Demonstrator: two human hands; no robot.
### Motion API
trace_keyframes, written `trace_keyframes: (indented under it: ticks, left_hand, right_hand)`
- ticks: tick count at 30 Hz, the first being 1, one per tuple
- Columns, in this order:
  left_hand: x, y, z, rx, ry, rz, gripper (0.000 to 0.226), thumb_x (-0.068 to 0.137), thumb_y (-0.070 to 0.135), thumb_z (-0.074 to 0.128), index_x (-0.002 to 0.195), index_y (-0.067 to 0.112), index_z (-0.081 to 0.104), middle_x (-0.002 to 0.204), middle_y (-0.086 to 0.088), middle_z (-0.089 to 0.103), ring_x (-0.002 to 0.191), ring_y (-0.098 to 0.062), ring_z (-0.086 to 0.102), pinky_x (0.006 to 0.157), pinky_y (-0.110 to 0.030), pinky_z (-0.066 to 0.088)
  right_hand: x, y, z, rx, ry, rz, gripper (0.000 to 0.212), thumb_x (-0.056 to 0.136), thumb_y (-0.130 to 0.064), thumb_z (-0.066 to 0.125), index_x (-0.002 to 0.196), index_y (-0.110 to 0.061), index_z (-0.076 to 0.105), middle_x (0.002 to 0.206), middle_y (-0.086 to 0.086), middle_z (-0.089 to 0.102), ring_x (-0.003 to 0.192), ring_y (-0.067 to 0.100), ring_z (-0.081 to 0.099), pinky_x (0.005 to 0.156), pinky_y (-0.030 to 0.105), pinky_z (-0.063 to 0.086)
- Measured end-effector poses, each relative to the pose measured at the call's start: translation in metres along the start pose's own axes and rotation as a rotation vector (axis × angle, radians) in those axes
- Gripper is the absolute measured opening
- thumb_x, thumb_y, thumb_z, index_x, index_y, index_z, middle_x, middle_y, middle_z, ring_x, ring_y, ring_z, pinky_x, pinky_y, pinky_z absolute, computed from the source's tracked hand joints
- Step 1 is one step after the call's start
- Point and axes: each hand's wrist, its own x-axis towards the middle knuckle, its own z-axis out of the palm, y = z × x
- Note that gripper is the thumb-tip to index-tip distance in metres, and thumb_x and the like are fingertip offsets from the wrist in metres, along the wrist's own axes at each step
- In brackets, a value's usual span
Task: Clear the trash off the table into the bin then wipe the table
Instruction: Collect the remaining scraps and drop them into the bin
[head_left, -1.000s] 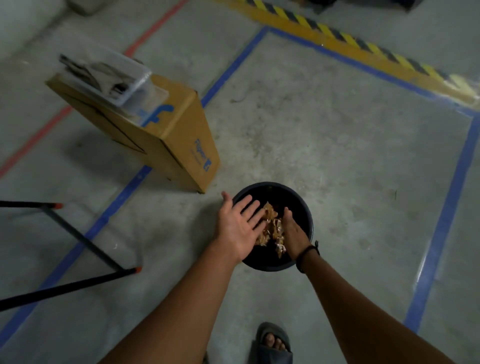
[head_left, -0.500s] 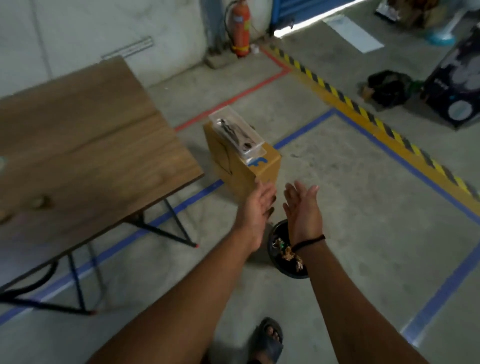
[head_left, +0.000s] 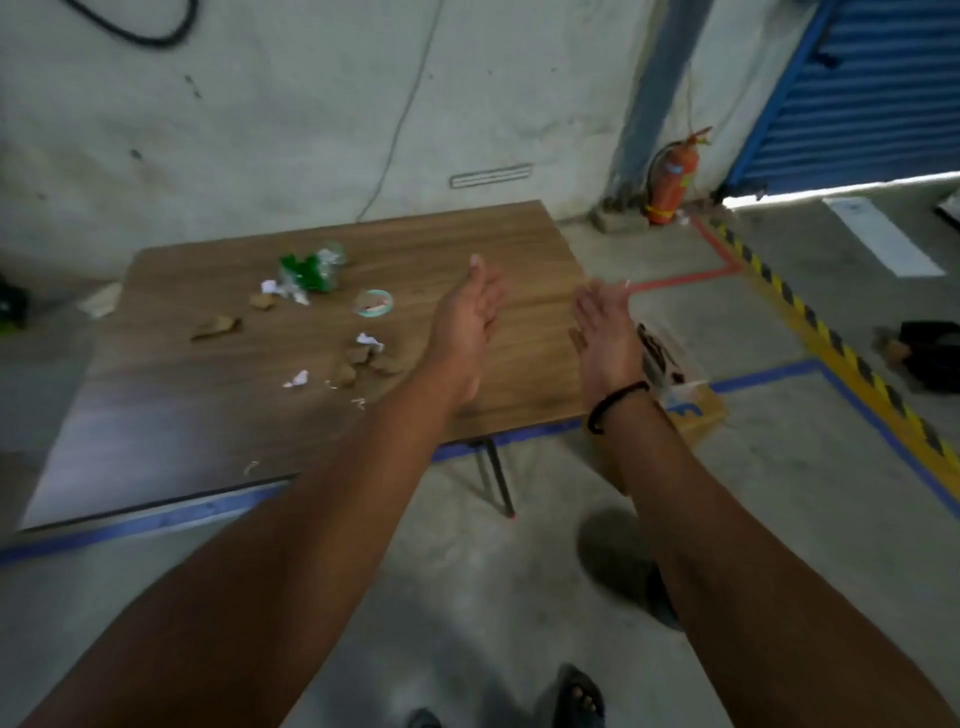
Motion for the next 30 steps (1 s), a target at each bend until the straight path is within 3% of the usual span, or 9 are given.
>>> trace_keyframes:
  ticks: [3,5,8,11,13,15,18,24,30]
  left_hand:
    - [0.002,0.034,-0.059,0.058,0.062,0.096,0.053,0.102,0.042,0.025,0.139,0.009,0.043,0.146,-0.009,0.045,0.137,-0.018,0.039,0.113,-0.032,0.025]
    - [0.005,0.047,-0.098,0.109,0.137,0.147,0.051,0.1,0.046,0.033,0.133,0.011,0.05,0.14,-0.008,0.051,0.129,-0.016,0.048,0.106,-0.03,0.038]
    - [0.009,0.049,-0.159,0.15,0.281,0.188,0.039,0.091,0.048,0.047,0.113,0.02,0.061,0.118,0.001,0.062,0.1,-0.003,0.059,0.073,-0.015,0.05]
    - [0.011,0.029,-0.223,0.423,0.396,0.244,0.033,0.098,0.036,0.042,0.116,0.014,0.06,0.107,0.004,0.061,0.096,-0.002,0.055,0.085,-0.025,0.043]
    - [0.01,0.005,-0.264,0.559,0.423,0.204,0.042,0.095,0.042,0.041,0.124,0.015,0.055,0.119,0.001,0.058,0.109,-0.009,0.053,0.099,-0.031,0.039]
    - [0.008,-0.024,-0.296,0.654,0.458,0.092,0.048,0.098,0.042,0.04,0.139,0.017,0.043,0.141,-0.004,0.047,0.128,-0.015,0.043,0.108,-0.031,0.03]
    - [0.004,-0.066,-0.317,0.746,0.525,-0.004,0.059,0.095,0.046,0.035,0.145,0.015,0.034,0.15,-0.011,0.036,0.137,-0.026,0.034,0.11,-0.032,0.025]
    - [0.016,-0.129,-0.329,0.771,0.534,-0.104,0.074,0.089,0.063,0.027,0.149,0.02,0.024,0.157,-0.006,0.026,0.146,-0.023,0.017,0.119,-0.041,0.015]
    - [0.041,-0.139,-0.326,0.689,0.614,-0.034,0.07,0.085,0.071,0.028,0.147,0.038,0.018,0.158,0.003,0.022,0.146,-0.02,0.016,0.118,-0.042,0.019]
  right_hand:
    - [-0.001,-0.008,0.056,-0.123,-0.098,-0.061,0.084,0.085,-0.073,0.028,0.146,-0.014,0.034,0.152,0.004,0.037,0.136,0.014,0.038,0.114,0.034,0.027]
    - [0.007,-0.004,0.082,-0.21,-0.144,-0.105,0.101,0.071,-0.087,0.034,0.146,-0.019,0.034,0.152,0.0,0.036,0.138,0.01,0.036,0.112,0.028,0.026]
    - [0.024,0.019,0.105,-0.348,-0.188,-0.128,0.07,0.092,-0.061,0.033,0.146,-0.016,0.035,0.153,0.001,0.034,0.14,0.012,0.032,0.106,0.014,0.024]
    - [0.047,0.066,0.12,-0.498,-0.269,-0.103,0.054,0.101,-0.039,0.035,0.146,-0.01,0.033,0.151,0.001,0.033,0.14,0.012,0.029,0.101,0.006,0.018]
    - [0.062,0.1,0.133,-0.602,-0.352,-0.061,0.056,0.1,-0.036,0.039,0.147,-0.007,0.03,0.149,-0.002,0.034,0.139,0.009,0.029,0.095,-0.002,0.018]
    - [0.077,0.13,0.145,-0.672,-0.382,-0.031,0.061,0.098,-0.038,0.044,0.149,-0.009,0.027,0.153,0.0,0.03,0.142,0.013,0.027,0.103,0.006,0.019]
    - [0.098,0.171,0.158,-0.827,-0.392,-0.066,0.067,0.095,-0.044,0.046,0.15,-0.011,0.025,0.158,0.005,0.022,0.147,0.017,0.018,0.12,0.03,0.014]
    - [0.116,0.219,0.176,-1.126,-0.362,-0.189,0.074,0.092,-0.056,0.038,0.144,-0.003,0.034,0.153,0.018,0.031,0.143,0.031,0.025,0.116,0.038,0.019]
    - [0.106,0.254,0.215,-1.313,-0.141,-0.318,0.07,0.087,-0.051,0.029,0.133,-0.003,0.051,0.139,0.019,0.051,0.133,0.035,0.042,0.111,0.049,0.026]
